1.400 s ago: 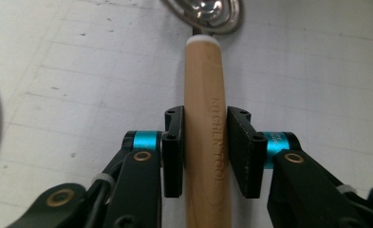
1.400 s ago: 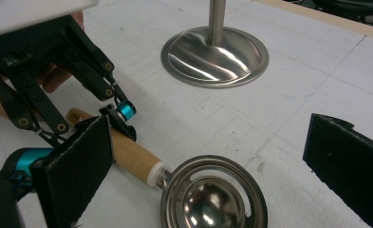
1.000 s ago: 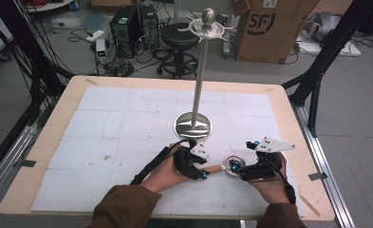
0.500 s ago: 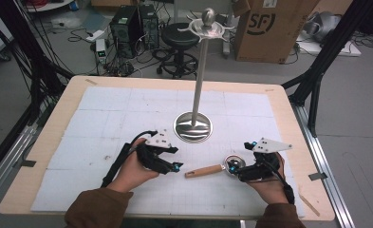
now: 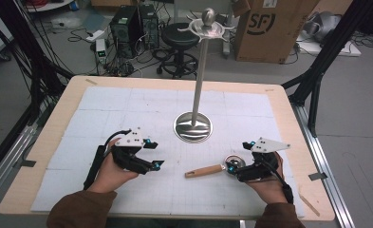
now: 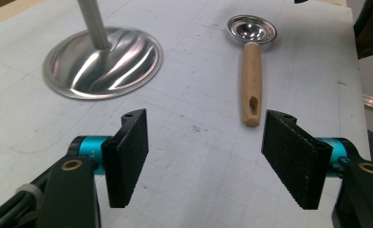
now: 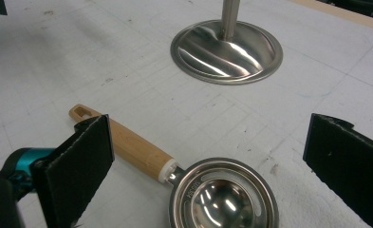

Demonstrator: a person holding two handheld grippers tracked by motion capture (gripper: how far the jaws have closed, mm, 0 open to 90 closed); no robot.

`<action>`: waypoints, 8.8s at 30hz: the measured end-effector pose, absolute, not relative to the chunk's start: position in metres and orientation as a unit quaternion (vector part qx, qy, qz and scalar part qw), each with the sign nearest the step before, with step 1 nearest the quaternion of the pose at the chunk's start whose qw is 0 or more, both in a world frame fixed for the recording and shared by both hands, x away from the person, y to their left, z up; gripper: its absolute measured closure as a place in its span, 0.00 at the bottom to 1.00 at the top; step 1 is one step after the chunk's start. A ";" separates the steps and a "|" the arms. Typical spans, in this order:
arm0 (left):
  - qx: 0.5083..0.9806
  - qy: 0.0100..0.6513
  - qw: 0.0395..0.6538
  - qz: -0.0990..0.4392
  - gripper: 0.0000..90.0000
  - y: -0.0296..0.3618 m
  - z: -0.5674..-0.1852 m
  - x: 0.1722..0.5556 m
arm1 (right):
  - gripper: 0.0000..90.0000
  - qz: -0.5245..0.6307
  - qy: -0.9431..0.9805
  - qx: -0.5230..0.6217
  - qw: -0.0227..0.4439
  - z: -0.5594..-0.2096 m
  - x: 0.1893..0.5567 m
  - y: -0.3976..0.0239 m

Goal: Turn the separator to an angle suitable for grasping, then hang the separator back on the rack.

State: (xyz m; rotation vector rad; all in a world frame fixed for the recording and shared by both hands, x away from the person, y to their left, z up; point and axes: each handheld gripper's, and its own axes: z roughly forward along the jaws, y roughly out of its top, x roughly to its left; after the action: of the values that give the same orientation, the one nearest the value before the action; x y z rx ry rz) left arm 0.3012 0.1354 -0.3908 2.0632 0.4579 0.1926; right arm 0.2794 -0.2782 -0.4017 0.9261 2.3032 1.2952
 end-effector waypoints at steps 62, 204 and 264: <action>0.812 0.229 0.524 0.120 0.12 0.193 -0.389 0.306 | 0.05 0.375 0.885 0.246 0.128 -0.385 0.291 -0.246; 0.819 0.229 0.511 0.128 0.12 0.188 -0.390 0.304 | 0.77 0.290 0.928 0.220 0.080 -0.363 0.314 -0.224; 0.808 0.234 0.527 0.122 0.12 0.193 -0.388 0.305 | 0.77 0.481 0.834 0.217 0.163 -0.253 0.323 -0.256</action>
State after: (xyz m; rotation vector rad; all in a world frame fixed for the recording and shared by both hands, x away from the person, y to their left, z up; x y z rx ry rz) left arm 0.3047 0.1932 -0.3881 1.9311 0.5587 0.2913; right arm 0.3233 -0.2556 -0.2531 0.6188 2.3779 1.3713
